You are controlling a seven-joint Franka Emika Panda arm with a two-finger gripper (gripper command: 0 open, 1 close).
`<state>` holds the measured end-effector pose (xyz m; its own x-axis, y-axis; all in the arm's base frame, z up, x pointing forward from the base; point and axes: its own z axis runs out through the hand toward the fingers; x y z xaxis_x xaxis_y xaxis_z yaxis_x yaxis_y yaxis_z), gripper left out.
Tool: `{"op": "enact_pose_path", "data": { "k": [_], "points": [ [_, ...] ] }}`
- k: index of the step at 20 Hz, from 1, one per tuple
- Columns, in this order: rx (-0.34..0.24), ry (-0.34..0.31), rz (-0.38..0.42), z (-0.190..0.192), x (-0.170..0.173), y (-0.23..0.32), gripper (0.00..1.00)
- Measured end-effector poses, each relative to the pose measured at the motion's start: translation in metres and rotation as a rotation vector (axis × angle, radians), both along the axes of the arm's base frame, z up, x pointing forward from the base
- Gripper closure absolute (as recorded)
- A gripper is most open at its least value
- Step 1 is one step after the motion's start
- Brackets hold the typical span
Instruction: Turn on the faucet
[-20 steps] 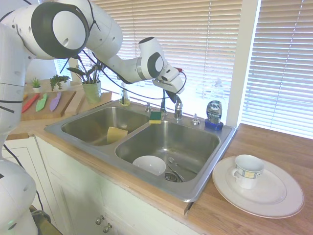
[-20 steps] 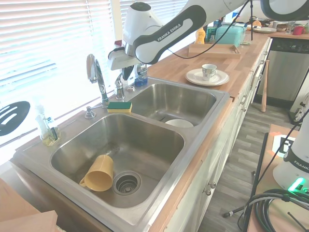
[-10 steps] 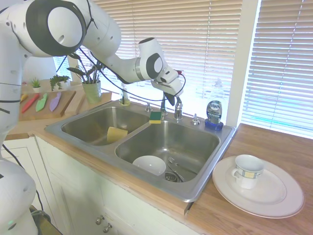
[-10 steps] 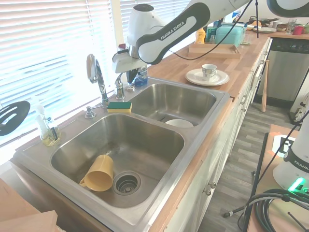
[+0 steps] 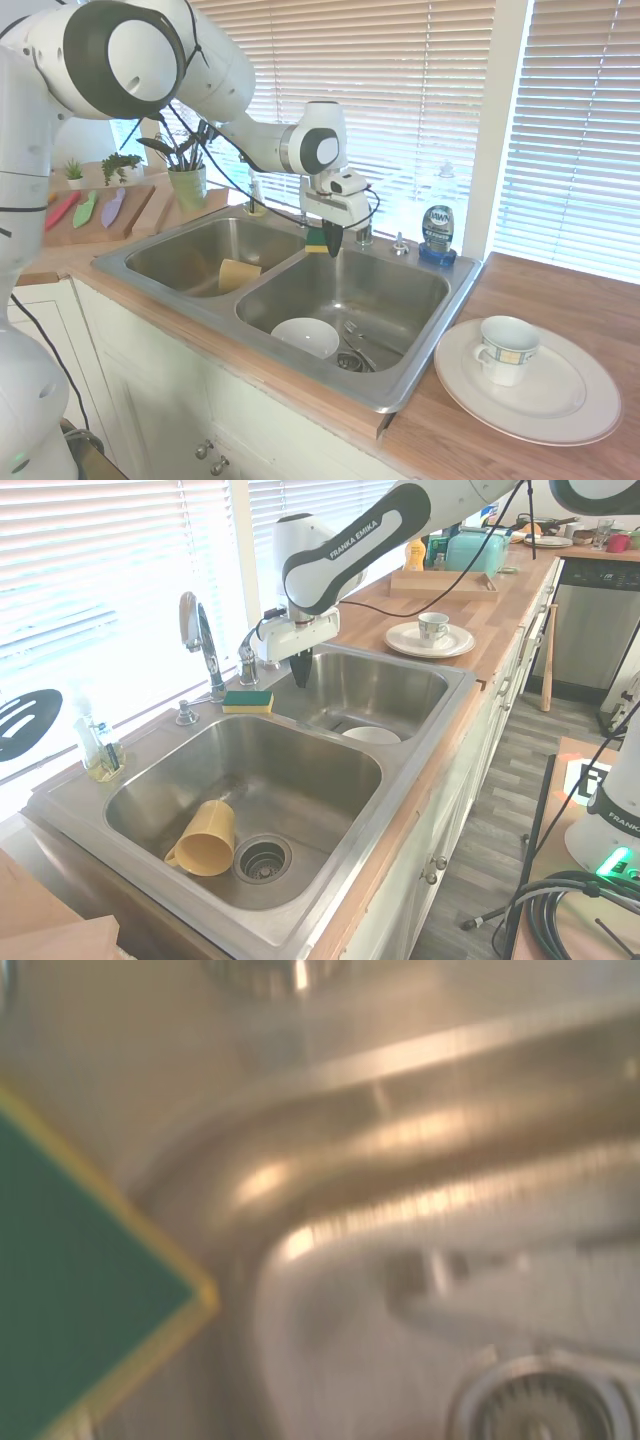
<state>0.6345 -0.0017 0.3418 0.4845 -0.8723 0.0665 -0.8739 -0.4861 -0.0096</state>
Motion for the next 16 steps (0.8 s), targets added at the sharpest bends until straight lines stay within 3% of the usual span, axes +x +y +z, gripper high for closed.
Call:
{"op": "enact_pose_path", "data": {
  "k": [5, 11, 12, 16],
  "points": [
    [0.014, 0.031, 0.02, 0.014, -0.066, 0.005, 1.0],
    [0.022, 0.013, 0.057, 0.037, -0.157, 0.017, 1.0],
    [0.024, 0.012, 0.056, 0.036, -0.17, 0.016, 0.0],
    [0.037, 0.002, 0.041, 0.033, -0.189, 0.015, 0.0]
  ]
}}
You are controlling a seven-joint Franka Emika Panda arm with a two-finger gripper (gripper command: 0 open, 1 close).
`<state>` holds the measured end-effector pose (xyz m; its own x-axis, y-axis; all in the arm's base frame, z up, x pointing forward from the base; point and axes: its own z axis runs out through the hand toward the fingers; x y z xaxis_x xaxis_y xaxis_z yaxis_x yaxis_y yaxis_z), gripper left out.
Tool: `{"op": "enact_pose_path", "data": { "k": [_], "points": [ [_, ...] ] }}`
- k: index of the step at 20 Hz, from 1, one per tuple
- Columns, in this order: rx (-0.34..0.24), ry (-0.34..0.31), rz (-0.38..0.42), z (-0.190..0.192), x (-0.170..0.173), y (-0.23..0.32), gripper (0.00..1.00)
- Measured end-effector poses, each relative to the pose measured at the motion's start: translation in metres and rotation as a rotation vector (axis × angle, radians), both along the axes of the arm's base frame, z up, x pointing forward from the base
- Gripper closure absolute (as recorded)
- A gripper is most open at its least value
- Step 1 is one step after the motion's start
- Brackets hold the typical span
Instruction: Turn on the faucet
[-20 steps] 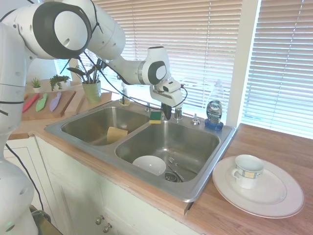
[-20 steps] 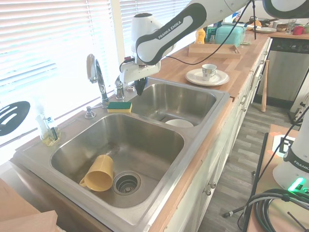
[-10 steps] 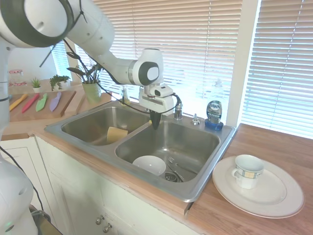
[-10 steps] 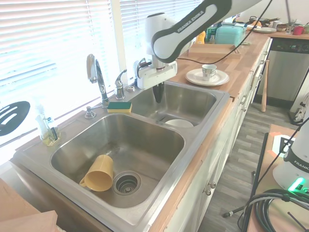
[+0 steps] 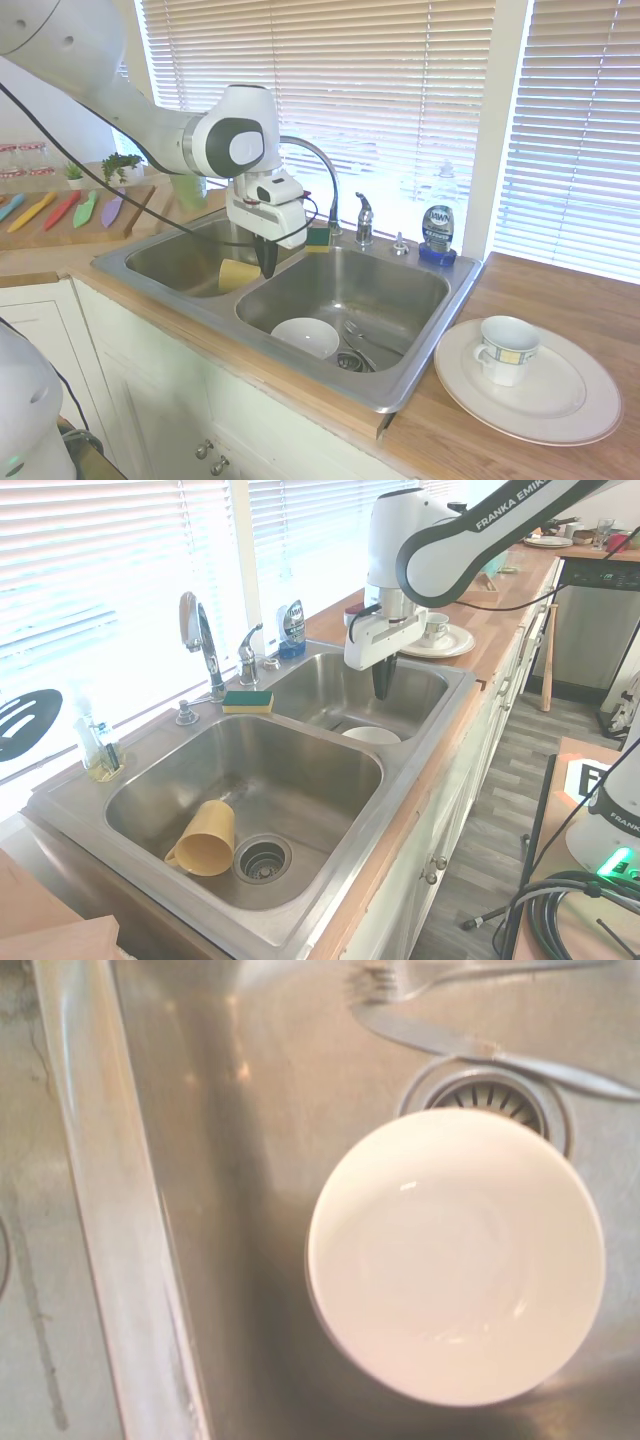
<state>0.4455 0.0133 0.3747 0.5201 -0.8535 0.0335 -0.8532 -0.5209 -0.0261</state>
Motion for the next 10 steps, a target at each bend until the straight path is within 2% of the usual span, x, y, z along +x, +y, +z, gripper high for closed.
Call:
{"op": "enact_pose_path", "data": {
  "k": [10],
  "points": [
    [0.001, -0.005, -0.002, 0.0012, -0.0006, 0.001, 0.0]
  ]
}}
